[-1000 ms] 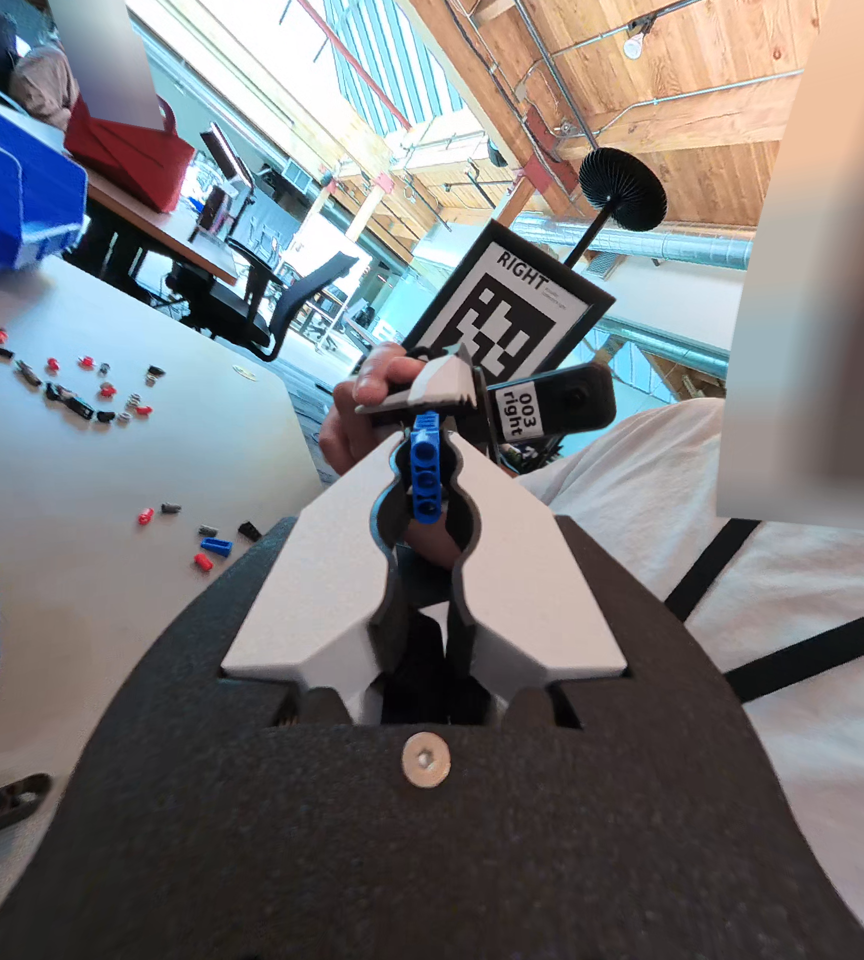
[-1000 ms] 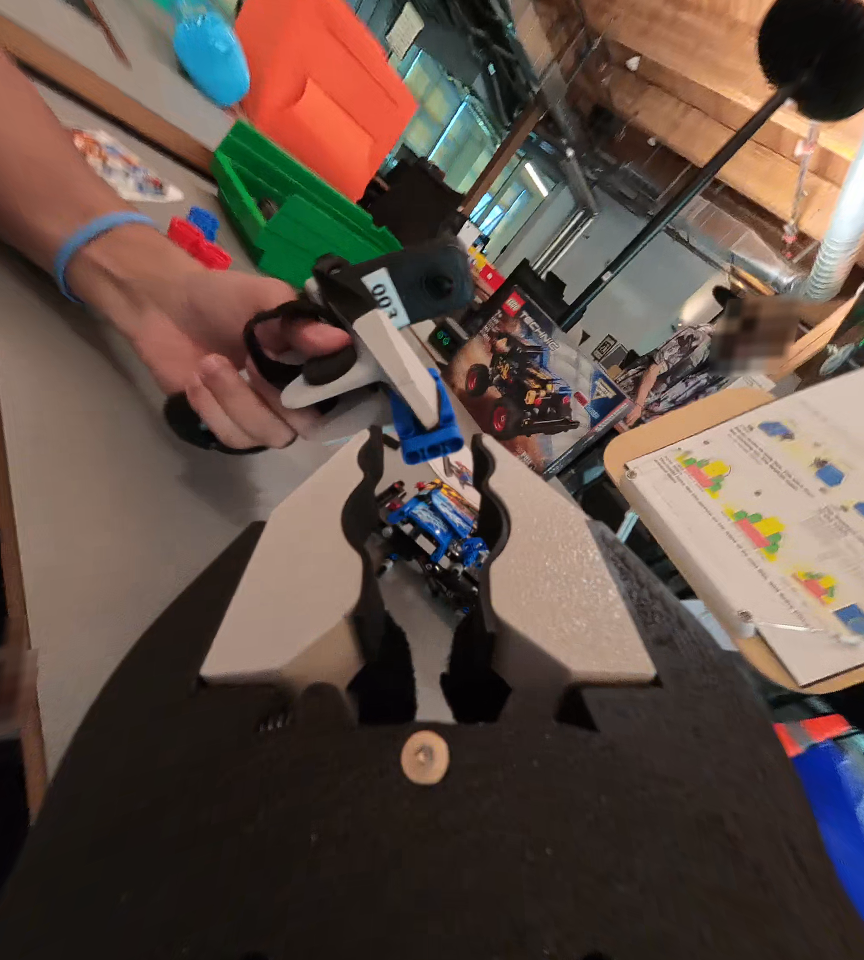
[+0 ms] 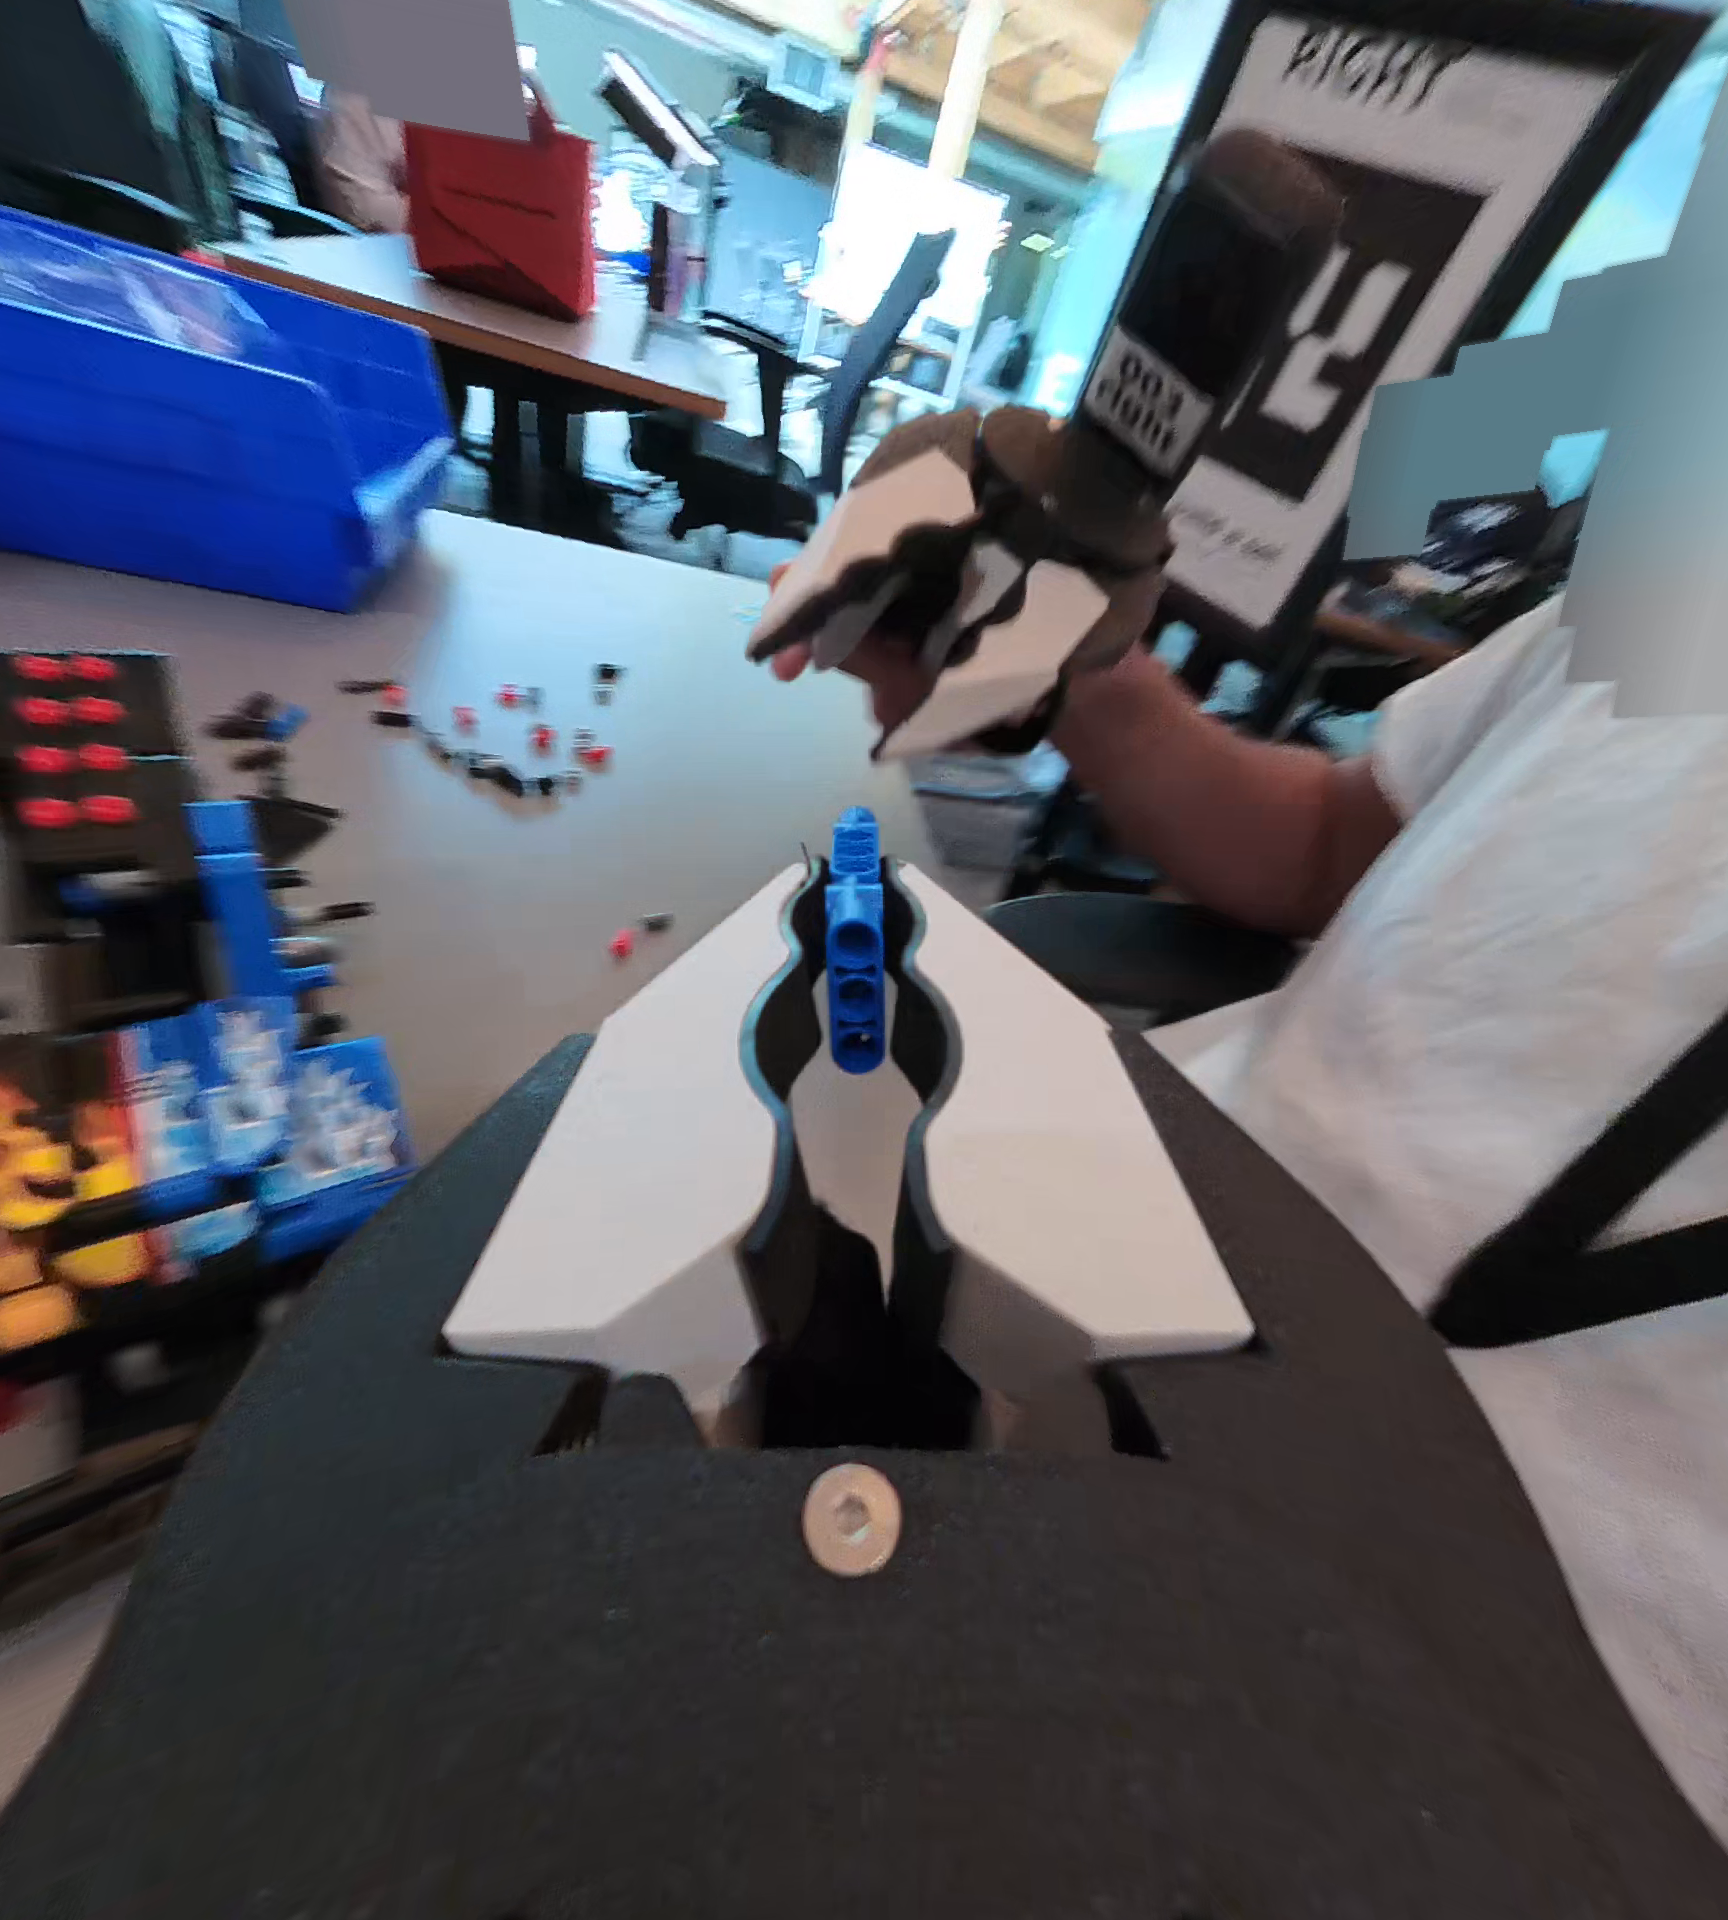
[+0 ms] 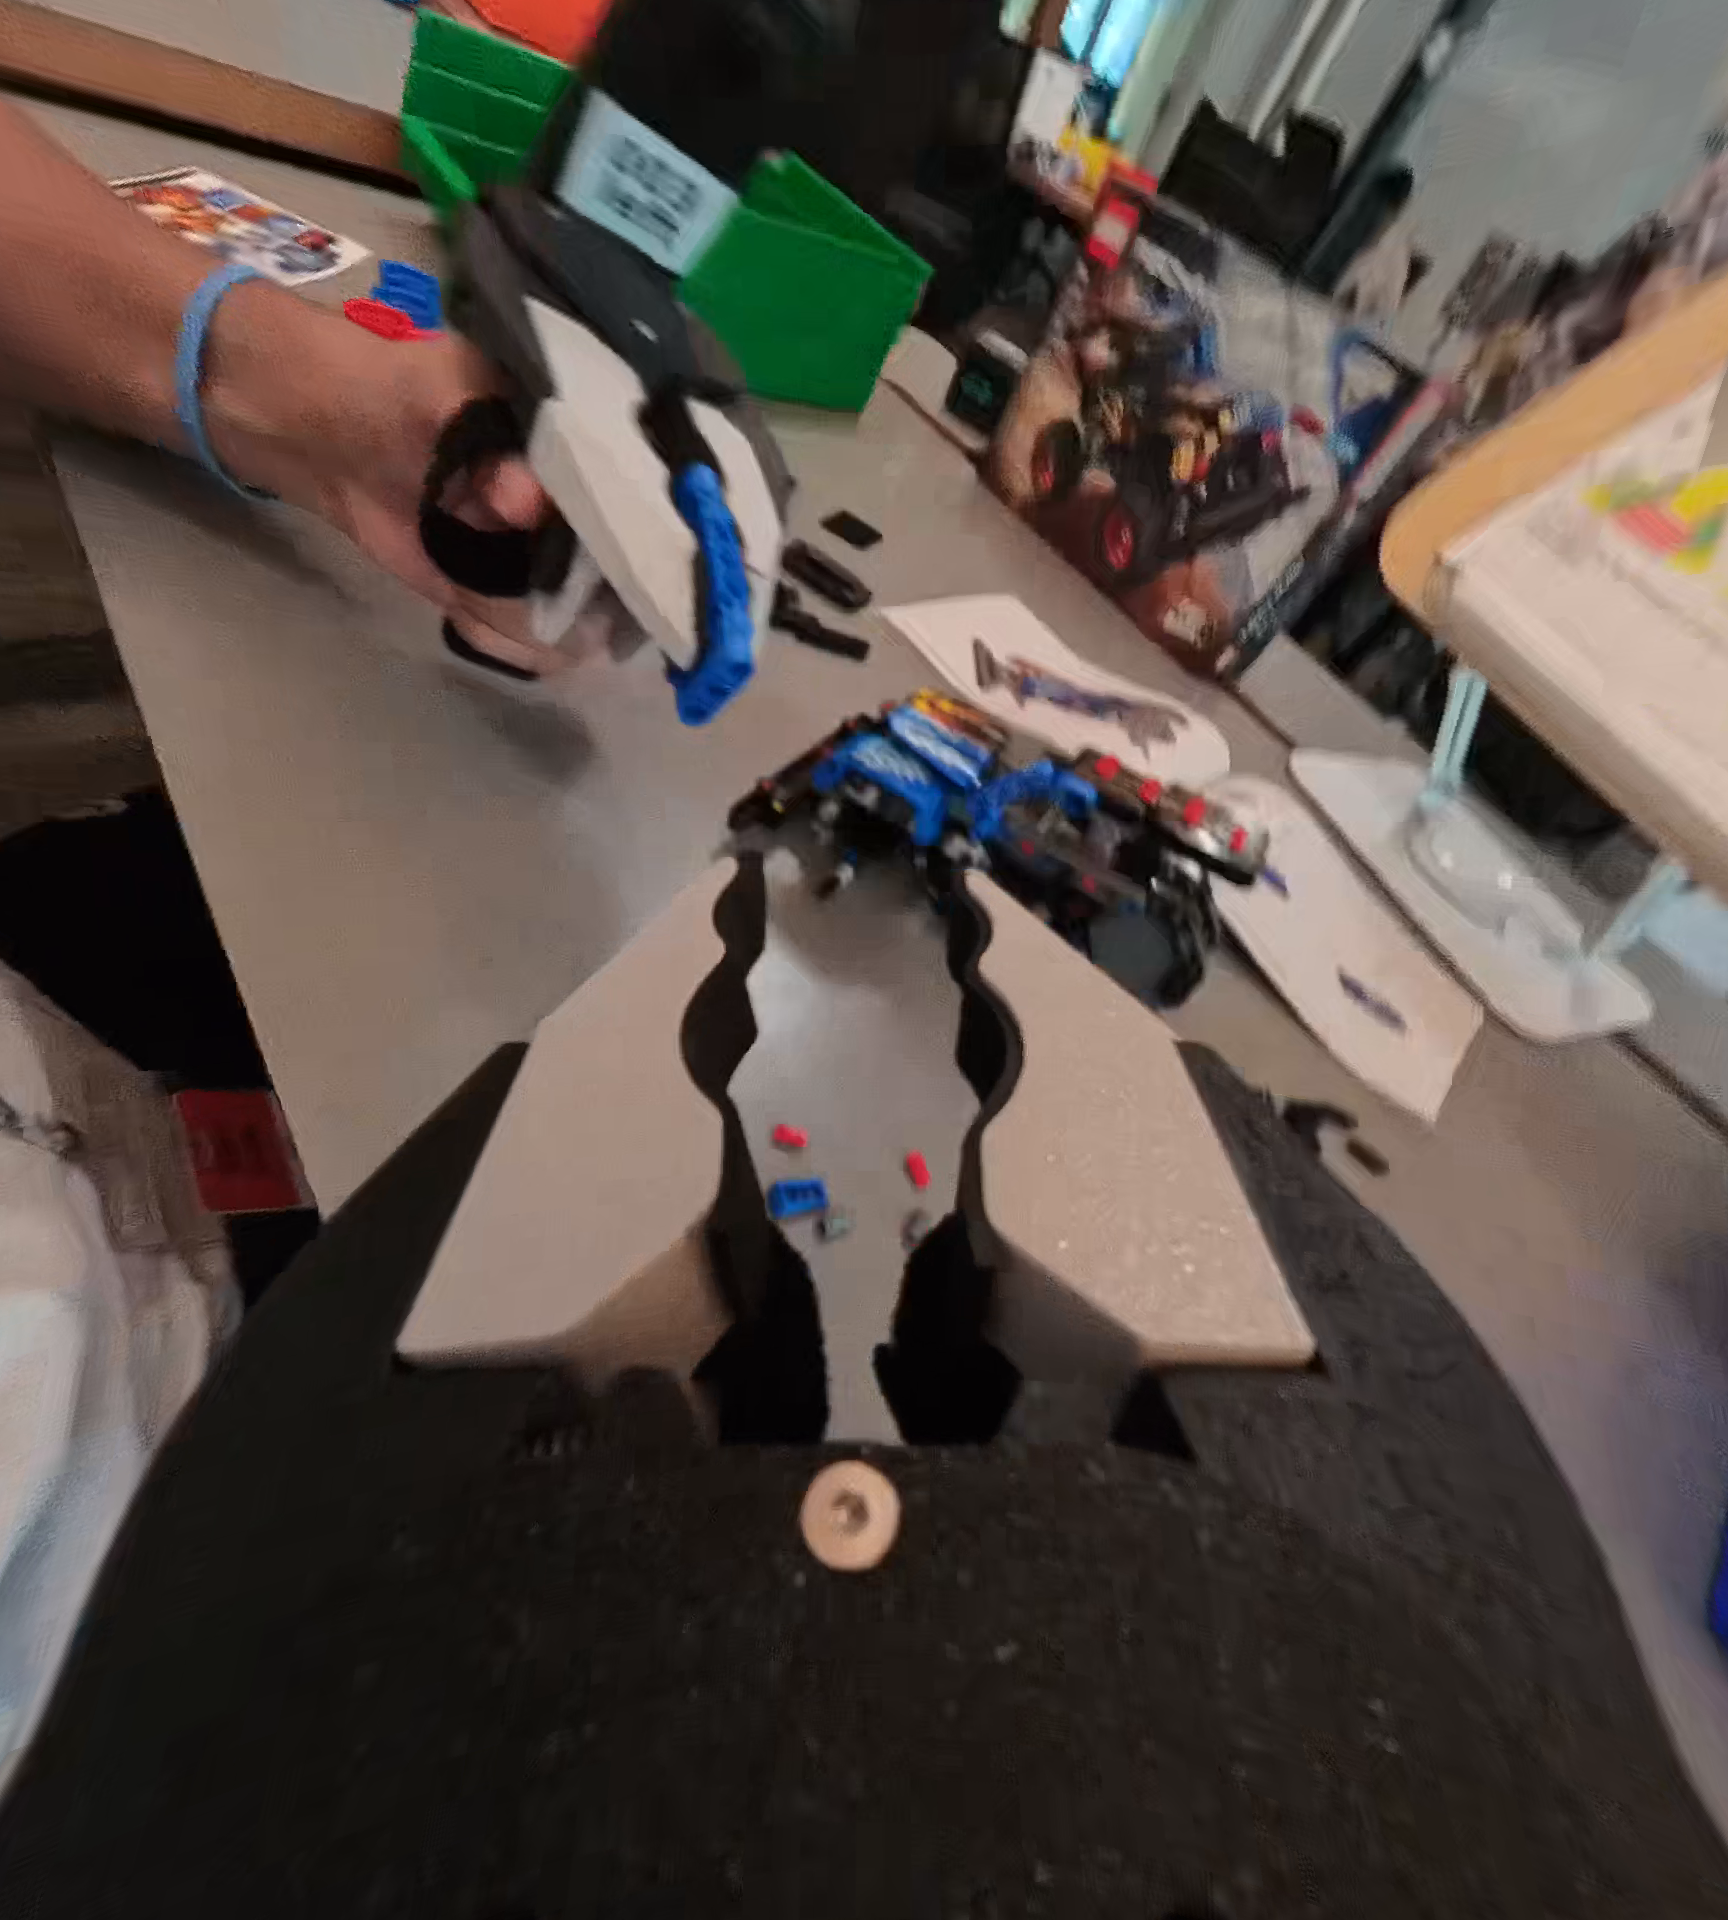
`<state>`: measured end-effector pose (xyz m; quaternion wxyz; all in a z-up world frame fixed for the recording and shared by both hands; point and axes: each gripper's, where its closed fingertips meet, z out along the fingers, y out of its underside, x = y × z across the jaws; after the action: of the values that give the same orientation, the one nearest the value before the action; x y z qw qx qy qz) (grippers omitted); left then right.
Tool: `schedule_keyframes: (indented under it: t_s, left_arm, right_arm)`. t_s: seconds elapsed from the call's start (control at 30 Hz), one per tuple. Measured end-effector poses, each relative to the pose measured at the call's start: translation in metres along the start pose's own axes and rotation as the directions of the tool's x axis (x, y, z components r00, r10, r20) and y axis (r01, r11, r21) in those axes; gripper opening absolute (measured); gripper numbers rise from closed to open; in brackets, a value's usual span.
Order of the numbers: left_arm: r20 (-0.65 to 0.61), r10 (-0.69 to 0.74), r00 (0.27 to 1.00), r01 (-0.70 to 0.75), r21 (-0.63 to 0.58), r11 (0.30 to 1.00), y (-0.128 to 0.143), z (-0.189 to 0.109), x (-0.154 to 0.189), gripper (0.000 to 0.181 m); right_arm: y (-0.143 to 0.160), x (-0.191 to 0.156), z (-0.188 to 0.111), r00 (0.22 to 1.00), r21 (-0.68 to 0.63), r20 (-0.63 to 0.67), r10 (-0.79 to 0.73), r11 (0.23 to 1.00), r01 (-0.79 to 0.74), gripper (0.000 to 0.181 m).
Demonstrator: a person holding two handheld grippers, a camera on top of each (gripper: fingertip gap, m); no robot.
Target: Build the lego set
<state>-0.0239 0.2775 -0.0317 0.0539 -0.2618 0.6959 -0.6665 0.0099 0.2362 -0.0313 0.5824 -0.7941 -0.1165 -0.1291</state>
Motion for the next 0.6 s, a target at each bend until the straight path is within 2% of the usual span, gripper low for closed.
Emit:
schedule_keyframes:
  t_s: [0.07, 0.13, 0.23, 0.3, 0.37, 0.47, 0.6]
  left_arm:
    - [0.100, 0.104, 0.990, -0.099, -0.045, 0.994, 0.004, -0.004, -0.014, 0.005]
    - [0.148, 0.161, 0.976, -0.150, -0.086, 0.985, 0.009, -0.004, -0.020, 0.005]
    - [0.135, 0.141, 0.981, -0.123, -0.133, 0.983, 0.022, 0.000, -0.023, 0.005]
    - [0.109, 0.111, 0.988, -0.096, -0.135, 0.986, 0.026, 0.001, -0.022, 0.005]
    - [0.099, 0.086, 0.991, -0.073, -0.130, 0.989, 0.027, 0.000, -0.023, 0.005]
    - [0.103, 0.084, 0.991, -0.071, -0.127, 0.989, 0.027, -0.001, -0.025, 0.005]
    - [0.103, 0.114, 0.988, -0.099, -0.140, 0.985, 0.027, -0.001, -0.024, 0.005]
  right_arm:
    - [0.033, 0.027, -0.014, 0.981, -0.120, -0.065, 0.181, 0.975, -0.188, 0.041]
    - [0.058, 0.019, -0.020, 0.965, -0.219, -0.015, 0.261, 0.941, -0.258, 0.031]
    - [0.077, -0.005, -0.020, 0.967, -0.309, 0.105, 0.234, 0.932, -0.192, 0.024]
    - [0.088, -0.010, -0.019, 0.963, -0.369, 0.197, 0.185, 0.924, -0.102, 0.029]
    - [0.092, 0.001, -0.011, 0.956, -0.359, 0.244, 0.160, 0.931, -0.065, 0.028]
    - [0.107, 0.020, 0.006, 0.941, -0.392, 0.271, 0.204, 0.916, -0.085, 0.028]
    - [0.114, 0.017, 0.023, 0.917, -0.401, 0.334, 0.220, 0.913, -0.073, 0.020]
